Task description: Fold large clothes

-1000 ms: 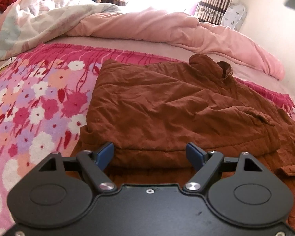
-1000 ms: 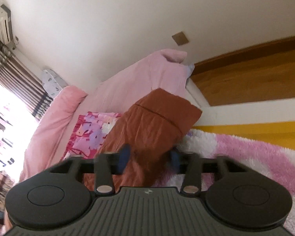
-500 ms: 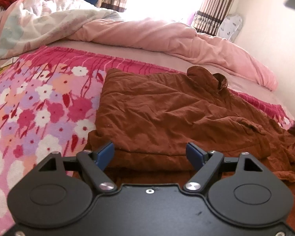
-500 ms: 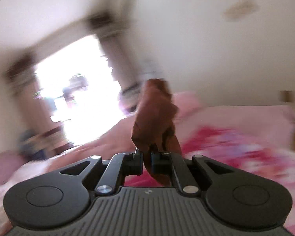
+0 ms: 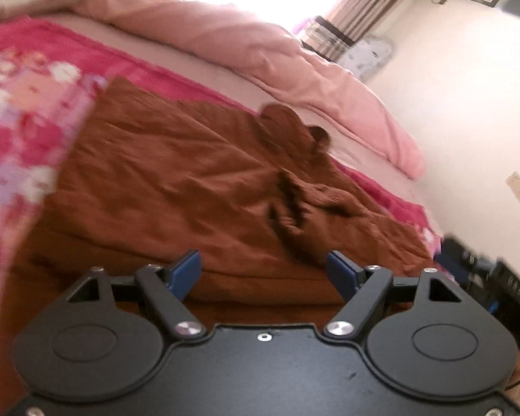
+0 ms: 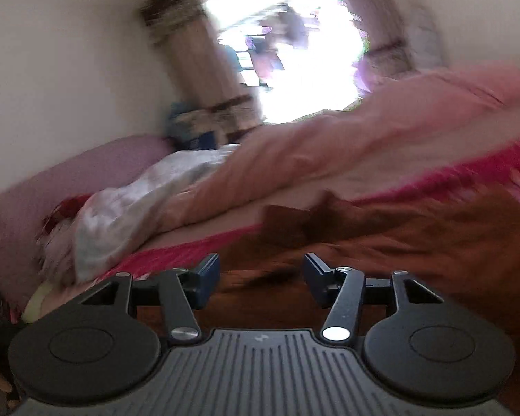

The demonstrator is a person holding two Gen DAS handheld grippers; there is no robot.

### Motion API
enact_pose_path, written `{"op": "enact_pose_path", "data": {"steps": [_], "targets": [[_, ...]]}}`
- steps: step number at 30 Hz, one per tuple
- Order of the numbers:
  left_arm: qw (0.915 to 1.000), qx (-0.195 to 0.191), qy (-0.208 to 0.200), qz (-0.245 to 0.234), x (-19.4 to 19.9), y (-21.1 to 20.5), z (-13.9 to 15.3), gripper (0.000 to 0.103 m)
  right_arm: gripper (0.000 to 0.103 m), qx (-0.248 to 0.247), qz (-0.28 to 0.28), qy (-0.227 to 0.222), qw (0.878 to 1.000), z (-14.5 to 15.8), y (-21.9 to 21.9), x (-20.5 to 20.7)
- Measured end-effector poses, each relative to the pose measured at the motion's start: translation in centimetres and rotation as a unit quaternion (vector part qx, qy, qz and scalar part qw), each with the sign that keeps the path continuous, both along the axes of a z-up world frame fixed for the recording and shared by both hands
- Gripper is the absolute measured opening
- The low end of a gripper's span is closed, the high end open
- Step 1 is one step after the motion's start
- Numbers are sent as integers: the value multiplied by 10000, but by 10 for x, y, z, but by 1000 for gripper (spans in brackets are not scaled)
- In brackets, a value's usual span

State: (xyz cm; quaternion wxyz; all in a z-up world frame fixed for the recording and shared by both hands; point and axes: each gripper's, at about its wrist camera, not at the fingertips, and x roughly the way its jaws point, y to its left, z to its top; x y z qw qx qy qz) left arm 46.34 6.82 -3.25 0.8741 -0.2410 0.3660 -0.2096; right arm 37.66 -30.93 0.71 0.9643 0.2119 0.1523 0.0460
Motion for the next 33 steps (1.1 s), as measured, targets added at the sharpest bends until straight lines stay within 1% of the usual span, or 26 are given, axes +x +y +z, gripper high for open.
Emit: {"op": "enact_pose_path", "data": {"steps": [2, 4, 7, 9, 10, 11, 12, 13, 14, 15, 16, 17, 18, 19, 20, 21, 23, 24, 25, 26, 27, 29, 30, 31, 32, 33], "targets": [[9996, -206, 116, -135, 12, -17, -6, 79, 65, 336, -273, 196, 9989, -7, -36, -16], [9991, -312, 219, -163, 25, -34, -11, 77, 65, 762, -516, 425, 9949, -18, -74, -35], [9989, -361, 283, -97, 42, -52, -15, 76, 65, 1300, -759, 669, 9863, -43, -109, -57], [9986, -400, 347, -7, 52, -60, -18, 75, 65, 1563, -921, 777, 9803, -59, -123, -60], [9984, -419, 384, 46, 56, -63, -19, 75, 65, 1776, -953, 866, 9756, -66, -132, -61], [9982, -436, 406, 67, 59, -65, -20, 73, 65, 1983, -950, 916, 9712, -75, -136, -58], [9981, -460, 412, 91, 61, -68, -21, 61, 65, 2236, -915, 937, 9658, -84, -143, -57], [9979, -465, 438, 105, 64, -70, -22, 53, 64, 2427, -885, 932, 9616, -91, -147, -55], [9977, -461, 492, 105, 65, -71, -23, 34, 64, 2622, -887, 930, 9564, -99, -150, -50], [9973, -469, 562, 86, 67, -74, -25, 29, 64, 2772, -885, 927, 9522, -103, -152, -45], [9971, -489, 573, 86, 67, -74, -26, 28, 63, 2885, -882, 912, 9490, -106, -153, -41], [9971, -515, 565, 66, 67, -77, -26, 18, 61, 2993, -899, 895, 9457, -110, -155, -35], [9970, -558, 533, 12, 66, -77, -25, 14, 47, 3061, -929, 890, 9433, -111, -156, -30], [9970, -608, 479, -17, 63, -78, -22, 14, 17, 3112, -964, 892, 9412, -113, -158, -26], [9968, -689, 395, -91, 58, -77, -17, 14, 8, 3125, -1007, 840, 9408, -110, -161, -25], [9966, -750, 274, -209, 52, -76, -12, 14, 5, 3096, -1101, 731, 9416, -106, -164, -29], [9968, -695, 143, -368, 44, -77, -8, 14, 4, 2866, -1265, 407, 9488, -92, -170, -40], [9973, -584, 144, -419, 41, -81, -11, 14, 5, 2751, -1351, 358, 9512, -87, -174, -45], [9982, -386, 172, -434, 40, -85, -15, 14, 5, 2729, -1363, 373, 9516, -86, -178, -47], [9988, -102, 195, -448, 41, -92, -22, 14, 5, 2740, -1359, 448, 9510, -88, -181, -46], [9987, 101, 239, -431, 42, -96, -30, 14, 6, 2697, -1405, 635, 9505, -94, -184, -43], [9986, 159, 293, -420, 43, -100, -41, 17, 8, 2548, -1530, 1132, 9481, -111, -187, -35], [9986, 197, 245, -422, 42, -99, -40, 21, 7, 2561, -1505, 1234, 9469, -119, -188, -35], [9985, 241, 243, -437, 41, -99, -37, 22, 7, 2651, -1443, 1148, 9464, -125, -189, -39], [9982, 292, 245, -471, 40, -98, -32, 25, 8, 2749, -1413, 1071, 9450, -127, -190, -43], [9979, 350, 225, -491, 39, -97, -27, 31, 14, 2787, -1415, 1084, 9437, -125, -191, -46]]}}
